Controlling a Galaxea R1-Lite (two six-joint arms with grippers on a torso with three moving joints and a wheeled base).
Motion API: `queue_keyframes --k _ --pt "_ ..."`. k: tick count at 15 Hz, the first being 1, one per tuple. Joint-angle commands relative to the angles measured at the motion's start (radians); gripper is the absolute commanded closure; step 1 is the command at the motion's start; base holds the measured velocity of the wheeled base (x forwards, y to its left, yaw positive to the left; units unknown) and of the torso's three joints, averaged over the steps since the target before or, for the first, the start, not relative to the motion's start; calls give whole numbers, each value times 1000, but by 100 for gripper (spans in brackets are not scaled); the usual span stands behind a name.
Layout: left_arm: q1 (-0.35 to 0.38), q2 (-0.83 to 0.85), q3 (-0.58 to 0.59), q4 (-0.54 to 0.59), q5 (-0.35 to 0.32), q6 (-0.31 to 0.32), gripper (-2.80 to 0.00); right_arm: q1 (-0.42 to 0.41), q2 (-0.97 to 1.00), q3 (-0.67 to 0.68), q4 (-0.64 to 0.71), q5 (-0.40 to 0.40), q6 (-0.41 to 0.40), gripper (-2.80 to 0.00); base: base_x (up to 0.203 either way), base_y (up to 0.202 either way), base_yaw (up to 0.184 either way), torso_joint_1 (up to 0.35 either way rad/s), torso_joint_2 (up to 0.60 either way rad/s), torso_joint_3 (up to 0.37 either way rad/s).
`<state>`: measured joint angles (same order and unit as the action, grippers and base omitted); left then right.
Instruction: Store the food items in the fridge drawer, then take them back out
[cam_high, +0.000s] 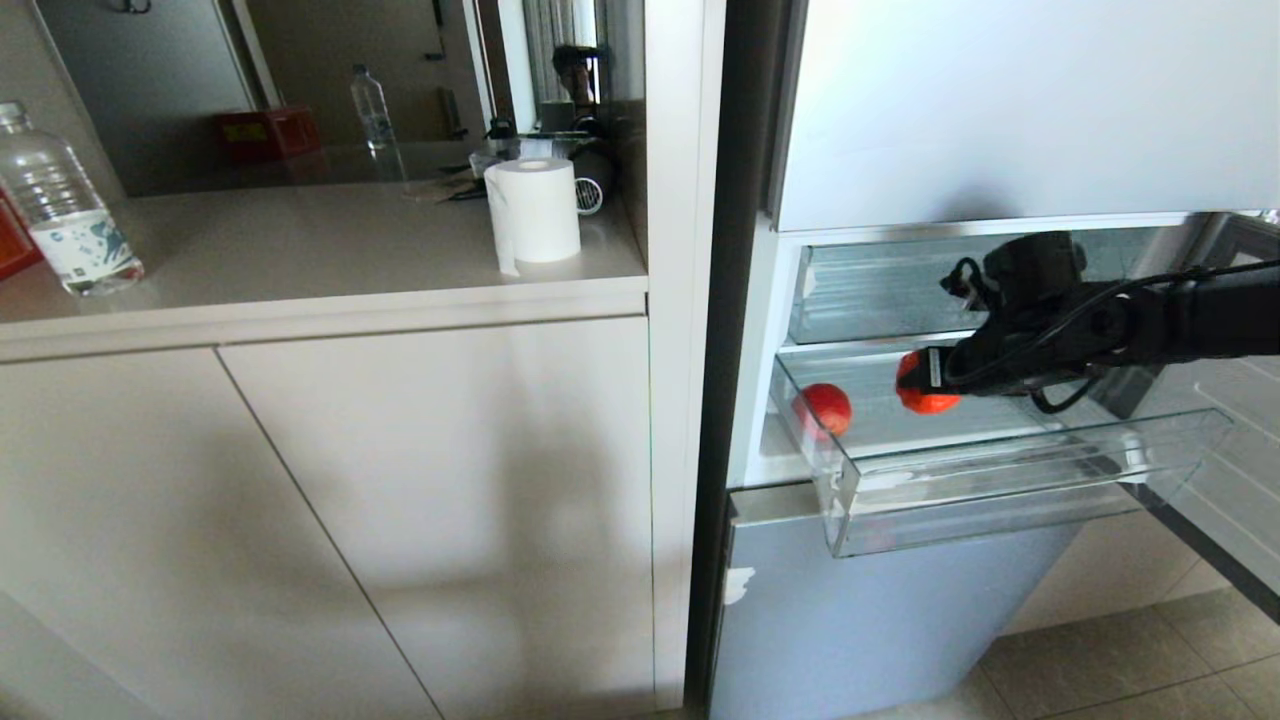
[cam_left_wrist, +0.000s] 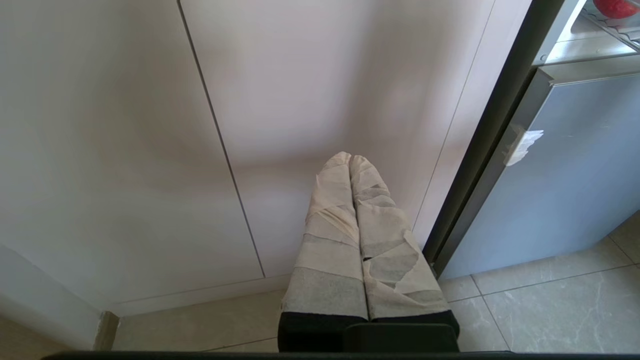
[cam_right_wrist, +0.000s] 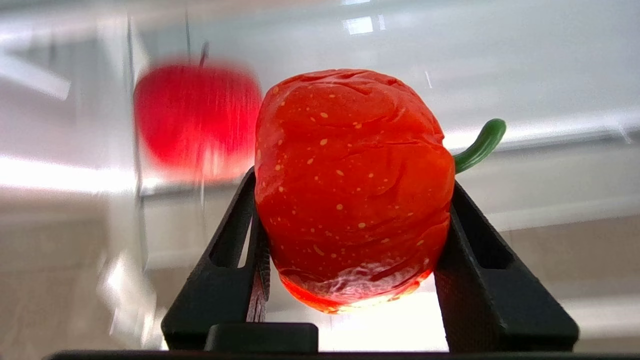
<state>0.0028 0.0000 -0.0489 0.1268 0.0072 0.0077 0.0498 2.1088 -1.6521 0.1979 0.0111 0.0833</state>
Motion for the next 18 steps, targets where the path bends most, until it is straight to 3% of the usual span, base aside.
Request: queue_keyframes --k 1,8,12,15,18 --pt "0 0 0 1 0 0 0 0 -189 155 7 -13 0 0 0 0 0 0 0 0" --pt "0 0 0 1 0 0 0 -30 -653 502 7 -25 -8 0 0 0 0 0 0 0" --pt "0 0 0 1 0 0 0 -112 -982 695 6 -26 -73 0 0 0 0 0 0 0" --pt "0 0 0 1 0 0 0 -293 -1181 841 -15 -24 -113 0 0 0 0 0 0 0" --pt "0 0 0 1 0 -1 0 -504 -1284 930 -149 -25 -115 0 0 0 0 0 0 0"
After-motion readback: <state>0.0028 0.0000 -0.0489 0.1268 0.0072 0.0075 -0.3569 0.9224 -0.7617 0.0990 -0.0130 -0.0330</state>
